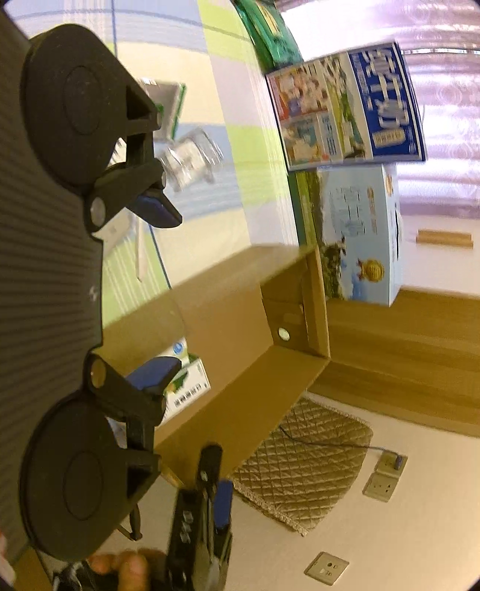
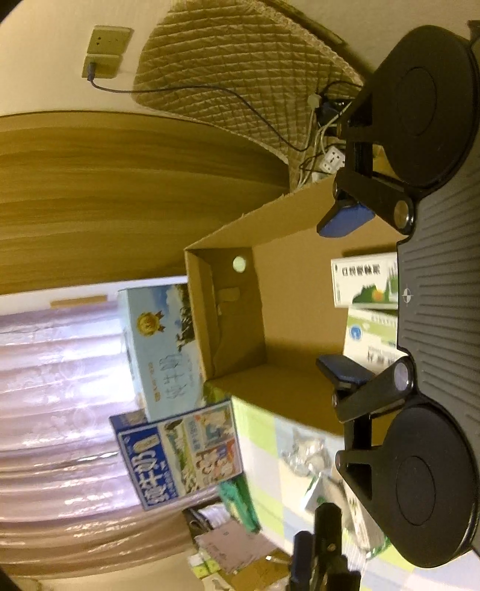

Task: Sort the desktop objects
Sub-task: 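Return to the table and grasp the red candy packet with the right tool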

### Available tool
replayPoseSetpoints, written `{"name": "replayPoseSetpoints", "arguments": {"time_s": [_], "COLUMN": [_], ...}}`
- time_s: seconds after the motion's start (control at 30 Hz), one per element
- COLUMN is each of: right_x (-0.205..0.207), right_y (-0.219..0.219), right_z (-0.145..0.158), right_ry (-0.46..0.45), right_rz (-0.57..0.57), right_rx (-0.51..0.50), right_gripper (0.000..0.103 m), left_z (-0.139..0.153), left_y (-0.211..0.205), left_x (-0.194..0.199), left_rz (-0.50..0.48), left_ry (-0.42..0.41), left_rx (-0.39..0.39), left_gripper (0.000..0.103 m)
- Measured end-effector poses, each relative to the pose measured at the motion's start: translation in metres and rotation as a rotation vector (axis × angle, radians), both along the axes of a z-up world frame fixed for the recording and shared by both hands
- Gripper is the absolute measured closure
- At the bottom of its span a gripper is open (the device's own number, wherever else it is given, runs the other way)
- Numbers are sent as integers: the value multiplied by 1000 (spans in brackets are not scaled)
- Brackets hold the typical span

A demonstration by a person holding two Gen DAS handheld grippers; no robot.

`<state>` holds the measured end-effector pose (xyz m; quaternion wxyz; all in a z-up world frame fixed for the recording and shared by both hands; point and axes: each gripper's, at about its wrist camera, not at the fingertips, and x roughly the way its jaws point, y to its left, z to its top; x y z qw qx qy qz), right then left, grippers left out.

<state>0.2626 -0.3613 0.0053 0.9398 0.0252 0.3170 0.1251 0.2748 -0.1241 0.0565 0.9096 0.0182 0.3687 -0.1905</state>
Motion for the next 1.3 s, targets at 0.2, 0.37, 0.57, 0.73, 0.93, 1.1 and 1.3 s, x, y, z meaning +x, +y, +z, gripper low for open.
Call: {"name": "replayPoseSetpoints", "arguments": {"time_s": [0.2,0.37,0.57,0.73,0.93,1.1,1.3], "right_x": [-38,-71,-107,-126,-143,-144,-132], "right_y": [23,53,95,121,150,176,202], "right_z": [25,35,28,2,-40,-75,-113], "right_ry": [-28,-32,-5,53,113,139,142], "right_rz": [52,106,190,212,280,345,419], "right_rx": [45,79,76,58,-8,-46,-85], "right_gripper": [19,9,3,2,2,2,2], "left_z": [11,15,3,-14,-33,-48,-71], "left_y": [48,93,135,161,187,195,191], "left_x": [-30,-58,-91,-113,-124,-119,-103], "left_rz": [51,111,173,233,292,311,308], "left_ry": [-15,-10,8,29,75,100,109], "left_rx": [28,28,53,59,-6,-20,-9], "left_gripper": [25,19,12,6,4,4,4]}}
